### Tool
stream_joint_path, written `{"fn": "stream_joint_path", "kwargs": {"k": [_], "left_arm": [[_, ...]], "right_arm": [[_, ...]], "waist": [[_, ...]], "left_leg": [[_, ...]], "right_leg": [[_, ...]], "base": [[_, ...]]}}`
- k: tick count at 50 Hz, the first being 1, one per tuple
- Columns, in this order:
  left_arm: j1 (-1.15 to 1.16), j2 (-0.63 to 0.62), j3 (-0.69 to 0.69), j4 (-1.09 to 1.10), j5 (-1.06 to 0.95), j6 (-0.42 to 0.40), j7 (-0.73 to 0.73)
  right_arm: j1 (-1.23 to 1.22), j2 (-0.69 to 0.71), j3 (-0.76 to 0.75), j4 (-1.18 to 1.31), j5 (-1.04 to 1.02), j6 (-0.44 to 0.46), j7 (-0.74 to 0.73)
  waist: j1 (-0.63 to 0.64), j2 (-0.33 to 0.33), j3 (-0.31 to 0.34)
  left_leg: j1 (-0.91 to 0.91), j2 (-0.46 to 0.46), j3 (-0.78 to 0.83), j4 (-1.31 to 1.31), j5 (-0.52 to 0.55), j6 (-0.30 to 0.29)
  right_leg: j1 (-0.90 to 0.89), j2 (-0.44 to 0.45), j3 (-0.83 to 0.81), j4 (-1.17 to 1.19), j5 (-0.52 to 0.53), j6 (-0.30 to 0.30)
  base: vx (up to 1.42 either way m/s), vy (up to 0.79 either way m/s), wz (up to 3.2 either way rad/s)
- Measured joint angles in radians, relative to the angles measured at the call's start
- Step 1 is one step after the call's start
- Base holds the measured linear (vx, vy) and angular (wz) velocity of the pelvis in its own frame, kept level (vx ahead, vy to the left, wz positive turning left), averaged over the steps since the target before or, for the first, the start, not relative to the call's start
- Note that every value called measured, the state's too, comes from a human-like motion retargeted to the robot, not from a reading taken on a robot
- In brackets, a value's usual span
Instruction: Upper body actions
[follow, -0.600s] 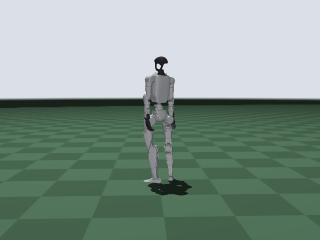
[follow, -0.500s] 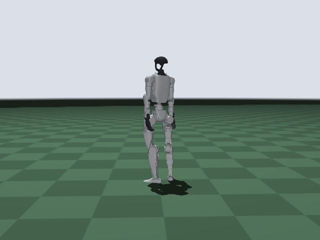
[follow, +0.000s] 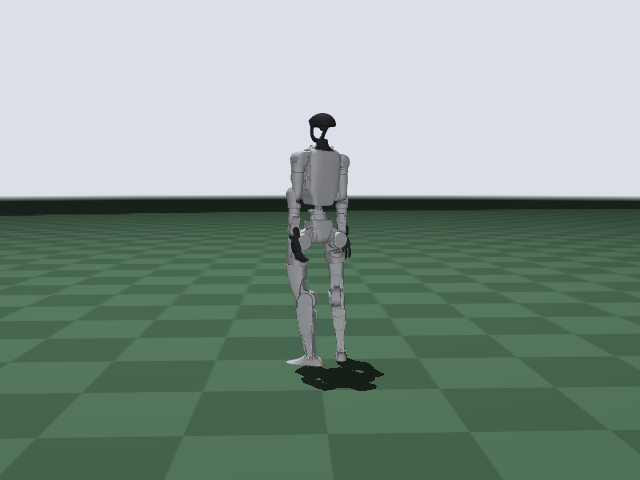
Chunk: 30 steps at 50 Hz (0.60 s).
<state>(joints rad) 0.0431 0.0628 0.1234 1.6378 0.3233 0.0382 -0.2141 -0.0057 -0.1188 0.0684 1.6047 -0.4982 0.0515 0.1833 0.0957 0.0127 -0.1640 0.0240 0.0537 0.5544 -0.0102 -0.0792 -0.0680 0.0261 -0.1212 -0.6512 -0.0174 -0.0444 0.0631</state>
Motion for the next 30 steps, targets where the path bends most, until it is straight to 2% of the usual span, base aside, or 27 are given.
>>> {"fn": "stream_joint_path", "kwargs": {"k": [30], "left_arm": [[-0.003, 0.003, -0.017, 0.004, -0.004, -0.001, -0.003]], "right_arm": [[-0.003, -0.007, 0.003, 0.005, -0.018, -0.003, 0.008]], "waist": [[0.005, -0.001, 0.001]], "left_leg": [[0.004, 0.000, -0.011, 0.005, -0.001, 0.002]], "right_leg": [[0.012, -0.003, -0.009, 0.000, -0.001, 0.002]], "base": [[0.00, 0.00, 0.00]]}}
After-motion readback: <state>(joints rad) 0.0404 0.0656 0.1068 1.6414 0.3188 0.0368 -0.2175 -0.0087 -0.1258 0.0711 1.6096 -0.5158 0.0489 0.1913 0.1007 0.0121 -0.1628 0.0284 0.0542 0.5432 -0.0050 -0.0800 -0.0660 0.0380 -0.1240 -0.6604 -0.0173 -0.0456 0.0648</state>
